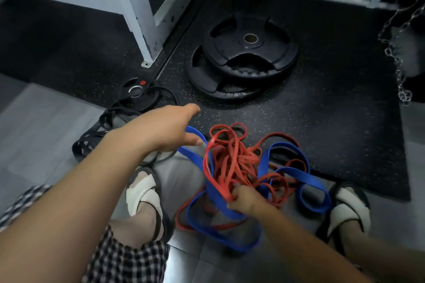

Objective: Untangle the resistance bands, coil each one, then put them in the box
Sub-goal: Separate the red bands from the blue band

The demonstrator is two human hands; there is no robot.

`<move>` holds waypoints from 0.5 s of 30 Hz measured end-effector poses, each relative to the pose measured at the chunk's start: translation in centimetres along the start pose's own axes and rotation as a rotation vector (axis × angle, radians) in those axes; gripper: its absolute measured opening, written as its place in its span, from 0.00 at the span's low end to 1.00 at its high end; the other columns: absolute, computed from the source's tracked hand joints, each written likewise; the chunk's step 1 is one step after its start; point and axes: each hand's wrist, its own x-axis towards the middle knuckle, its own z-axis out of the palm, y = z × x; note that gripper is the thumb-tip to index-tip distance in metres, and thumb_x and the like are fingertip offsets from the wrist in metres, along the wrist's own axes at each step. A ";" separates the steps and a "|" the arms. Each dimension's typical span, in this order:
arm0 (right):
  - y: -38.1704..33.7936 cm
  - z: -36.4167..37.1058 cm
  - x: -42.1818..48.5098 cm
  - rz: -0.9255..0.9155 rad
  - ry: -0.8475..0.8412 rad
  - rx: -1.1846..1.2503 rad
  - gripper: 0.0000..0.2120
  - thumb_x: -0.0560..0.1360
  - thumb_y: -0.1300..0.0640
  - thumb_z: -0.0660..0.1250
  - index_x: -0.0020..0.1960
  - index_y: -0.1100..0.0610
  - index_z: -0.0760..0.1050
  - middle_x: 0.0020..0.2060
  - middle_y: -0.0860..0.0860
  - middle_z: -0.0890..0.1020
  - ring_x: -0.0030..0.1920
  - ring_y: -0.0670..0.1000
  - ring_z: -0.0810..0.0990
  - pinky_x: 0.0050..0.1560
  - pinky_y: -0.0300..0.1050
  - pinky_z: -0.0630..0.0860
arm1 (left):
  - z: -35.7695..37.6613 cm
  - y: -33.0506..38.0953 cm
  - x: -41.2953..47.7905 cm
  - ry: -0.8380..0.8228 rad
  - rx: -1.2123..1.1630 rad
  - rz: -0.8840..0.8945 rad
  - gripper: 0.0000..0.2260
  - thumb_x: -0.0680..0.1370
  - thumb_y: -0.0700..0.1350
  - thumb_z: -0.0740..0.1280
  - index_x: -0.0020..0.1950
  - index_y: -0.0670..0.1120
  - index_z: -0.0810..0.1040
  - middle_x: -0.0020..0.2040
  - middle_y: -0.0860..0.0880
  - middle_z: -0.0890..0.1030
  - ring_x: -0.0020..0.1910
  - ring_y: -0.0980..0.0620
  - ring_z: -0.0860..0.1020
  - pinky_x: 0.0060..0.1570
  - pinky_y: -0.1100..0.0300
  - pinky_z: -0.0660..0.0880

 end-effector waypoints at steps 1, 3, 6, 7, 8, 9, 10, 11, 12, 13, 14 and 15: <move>-0.5 -2.1 -0.9 -0.022 0.020 -0.012 0.13 0.73 0.57 0.65 0.54 0.64 0.78 0.51 0.60 0.80 0.50 0.56 0.78 0.43 0.41 0.67 | -0.1 0.2 -0.2 0.008 -0.008 0.012 0.31 0.74 0.54 0.67 0.73 0.50 0.59 0.69 0.47 0.70 0.65 0.47 0.70 0.62 0.55 0.68; -1.7 -6.2 -2.7 -0.040 0.105 -0.002 0.12 0.73 0.57 0.64 0.50 0.64 0.79 0.44 0.61 0.80 0.42 0.52 0.75 0.41 0.42 0.67 | -0.1 0.7 -0.6 0.024 -0.026 0.036 0.30 0.74 0.54 0.68 0.72 0.49 0.60 0.68 0.46 0.71 0.65 0.47 0.71 0.63 0.54 0.68; -3.4 -11.7 -6.8 -0.055 0.253 0.063 0.08 0.73 0.58 0.62 0.37 0.59 0.76 0.35 0.56 0.76 0.38 0.51 0.73 0.33 0.41 0.67 | 0.3 1.5 -1.3 0.029 -0.058 0.063 0.30 0.74 0.53 0.68 0.72 0.48 0.61 0.66 0.45 0.73 0.63 0.46 0.72 0.62 0.54 0.69; -4.0 -13.2 -8.5 -0.054 0.311 0.072 0.10 0.73 0.58 0.61 0.33 0.57 0.72 0.32 0.53 0.74 0.36 0.51 0.72 0.31 0.41 0.66 | 0.5 1.8 -1.5 0.018 -0.077 0.067 0.30 0.74 0.52 0.68 0.72 0.48 0.61 0.66 0.44 0.73 0.63 0.46 0.72 0.62 0.55 0.69; -4.4 -14.6 -10.1 -0.074 0.376 0.080 0.13 0.73 0.58 0.61 0.31 0.56 0.69 0.30 0.52 0.72 0.35 0.50 0.70 0.31 0.41 0.65 | 0.8 2.0 -1.9 0.001 -0.094 0.069 0.30 0.74 0.52 0.68 0.72 0.47 0.61 0.66 0.44 0.73 0.63 0.46 0.72 0.62 0.56 0.69; -4.8 -15.8 -11.7 -0.098 0.434 0.084 0.13 0.74 0.58 0.61 0.30 0.56 0.68 0.29 0.51 0.72 0.35 0.50 0.70 0.31 0.41 0.64 | 1.1 2.1 -2.2 -0.019 -0.104 0.068 0.30 0.74 0.52 0.68 0.72 0.47 0.61 0.66 0.44 0.73 0.63 0.47 0.72 0.62 0.57 0.69; -5.0 -16.9 -13.1 -0.119 0.485 0.090 0.13 0.74 0.58 0.62 0.31 0.56 0.70 0.29 0.51 0.72 0.35 0.50 0.70 0.31 0.41 0.65 | 1.4 2.2 -2.5 -0.036 -0.109 0.064 0.30 0.74 0.52 0.69 0.73 0.47 0.61 0.66 0.44 0.73 0.63 0.47 0.72 0.61 0.58 0.68; -5.3 -17.9 -14.4 -0.137 0.533 0.101 0.12 0.74 0.58 0.62 0.32 0.58 0.73 0.30 0.53 0.73 0.34 0.50 0.70 0.31 0.40 0.65 | 1.7 2.2 -2.8 -0.052 -0.119 0.057 0.30 0.74 0.51 0.69 0.73 0.46 0.61 0.66 0.43 0.73 0.63 0.47 0.73 0.61 0.59 0.68; -5.6 -18.7 -15.7 -0.167 0.584 0.128 0.11 0.74 0.58 0.62 0.34 0.58 0.75 0.30 0.53 0.74 0.32 0.49 0.70 0.31 0.40 0.65 | 1.8 2.2 -3.1 -0.062 -0.135 0.048 0.30 0.74 0.51 0.69 0.73 0.46 0.61 0.65 0.43 0.73 0.63 0.47 0.73 0.60 0.60 0.68; -5.9 -19.5 -16.9 -0.195 0.631 0.181 0.11 0.74 0.59 0.61 0.34 0.58 0.76 0.29 0.53 0.74 0.30 0.47 0.70 0.31 0.40 0.65 | 2.0 2.2 -3.4 -0.066 -0.150 0.039 0.30 0.74 0.51 0.69 0.72 0.47 0.61 0.65 0.43 0.73 0.62 0.47 0.73 0.60 0.60 0.68; -6.2 -20.2 -18.0 -0.223 0.677 0.244 0.11 0.74 0.59 0.61 0.35 0.59 0.77 0.29 0.53 0.74 0.28 0.45 0.69 0.31 0.41 0.65 | 2.1 2.3 -3.7 -0.057 -0.158 0.035 0.30 0.74 0.51 0.69 0.72 0.47 0.61 0.65 0.43 0.73 0.62 0.47 0.73 0.59 0.61 0.68; -6.5 -20.8 -19.0 -0.243 0.720 0.297 0.11 0.74 0.59 0.61 0.37 0.61 0.78 0.29 0.53 0.74 0.25 0.44 0.68 0.32 0.42 0.65 | 2.2 2.4 -4.0 -0.044 -0.161 0.031 0.30 0.74 0.51 0.69 0.72 0.47 0.62 0.65 0.43 0.74 0.62 0.47 0.74 0.59 0.61 0.68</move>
